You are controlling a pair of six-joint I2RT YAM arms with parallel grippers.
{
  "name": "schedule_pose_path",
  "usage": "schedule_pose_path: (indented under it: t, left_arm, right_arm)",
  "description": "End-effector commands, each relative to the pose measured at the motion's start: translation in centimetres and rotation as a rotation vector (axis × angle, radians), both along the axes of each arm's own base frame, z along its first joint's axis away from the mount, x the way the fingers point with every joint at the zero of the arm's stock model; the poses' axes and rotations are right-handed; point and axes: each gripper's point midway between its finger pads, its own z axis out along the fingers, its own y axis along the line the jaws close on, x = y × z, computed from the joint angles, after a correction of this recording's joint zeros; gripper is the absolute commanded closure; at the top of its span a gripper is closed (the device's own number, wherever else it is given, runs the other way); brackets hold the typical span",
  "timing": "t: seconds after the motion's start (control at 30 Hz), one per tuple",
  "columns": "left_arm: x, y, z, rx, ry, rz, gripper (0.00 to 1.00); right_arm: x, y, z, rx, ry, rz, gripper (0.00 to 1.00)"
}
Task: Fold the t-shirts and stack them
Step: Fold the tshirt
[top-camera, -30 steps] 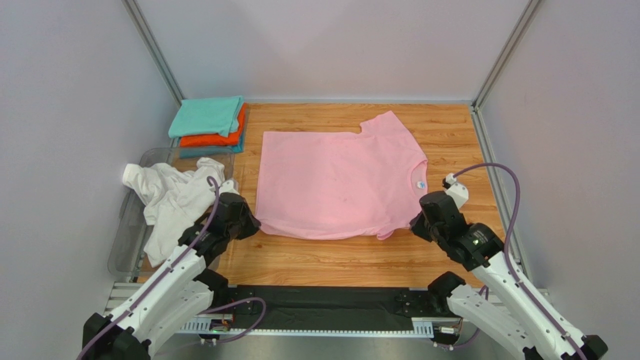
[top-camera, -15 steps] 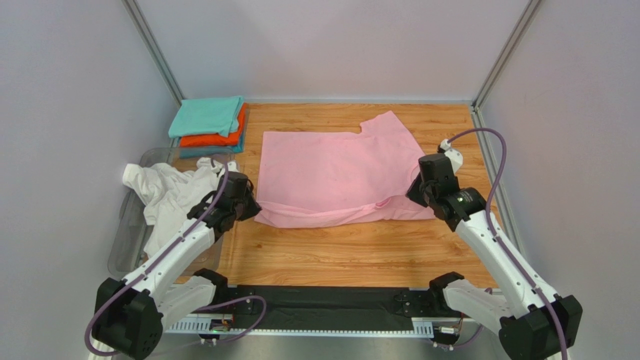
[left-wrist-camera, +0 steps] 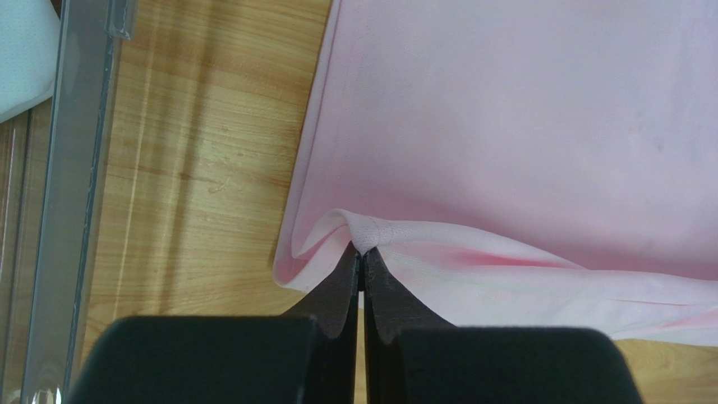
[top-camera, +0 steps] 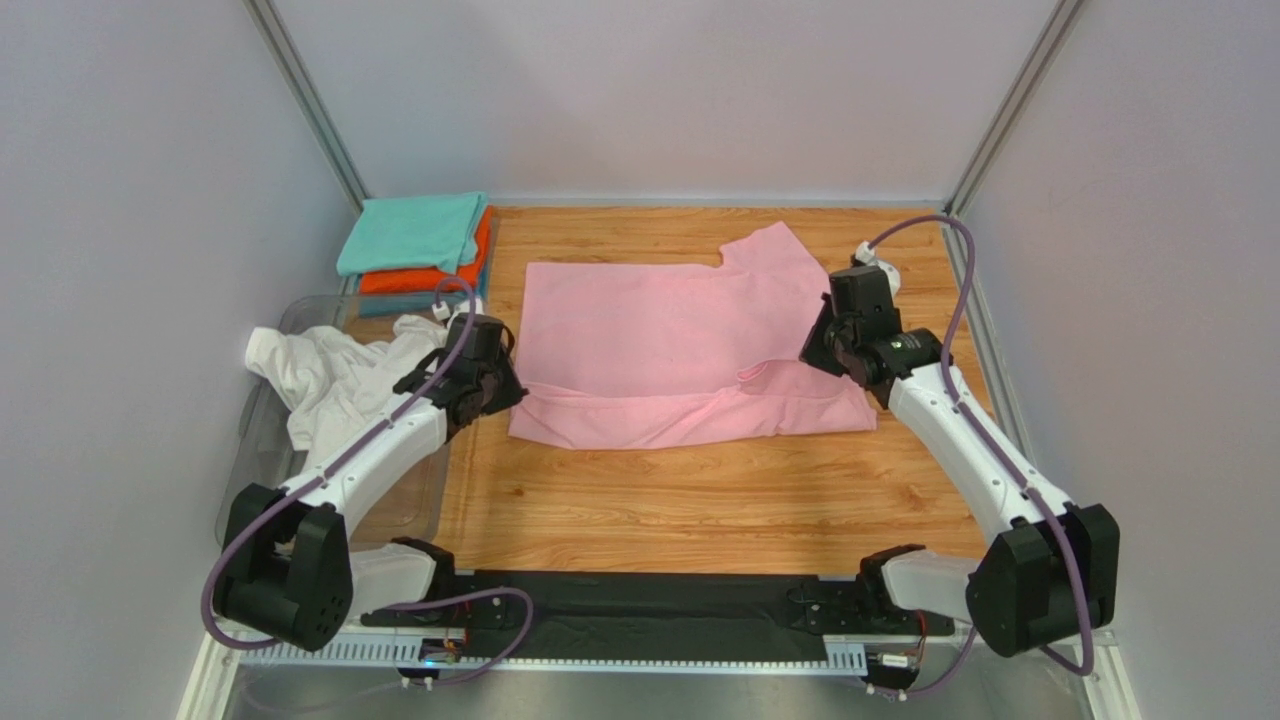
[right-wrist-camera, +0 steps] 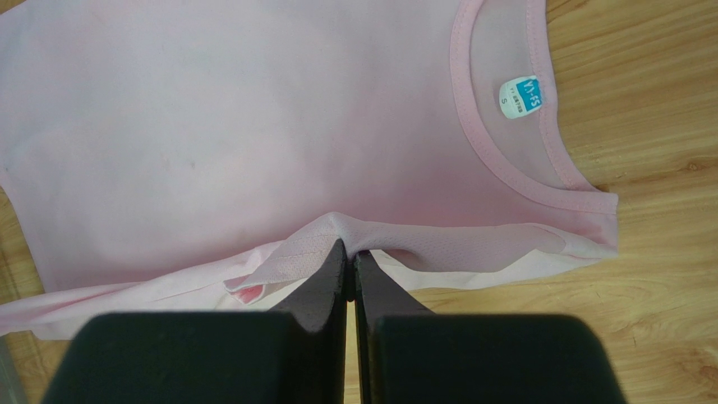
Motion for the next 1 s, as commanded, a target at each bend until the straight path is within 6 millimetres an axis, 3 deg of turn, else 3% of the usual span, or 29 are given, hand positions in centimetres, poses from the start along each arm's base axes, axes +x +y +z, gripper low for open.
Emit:
schedule_pose_path:
  t: [0.0, 0.53, 0.97]
  left_arm:
    - [1.9, 0.2, 1.4, 0.005, -0.054, 0.001, 1.0]
    - [4.7, 0.4, -1.7, 0.027, 0.01, 0.016, 1.0]
    - [5.5, 1.1, -3.2, 0.055, 0.038, 0.037, 1.0]
  right_arm:
    - [2.8, 0.6, 2.7, 0.011, -0.105, 0.037, 1.0]
    - [8.0, 1.4, -1.7, -0.009, -0.032, 0.083, 1.0]
    - [11.3, 1.8, -4.4, -0.028, -0.004, 0.079, 1.0]
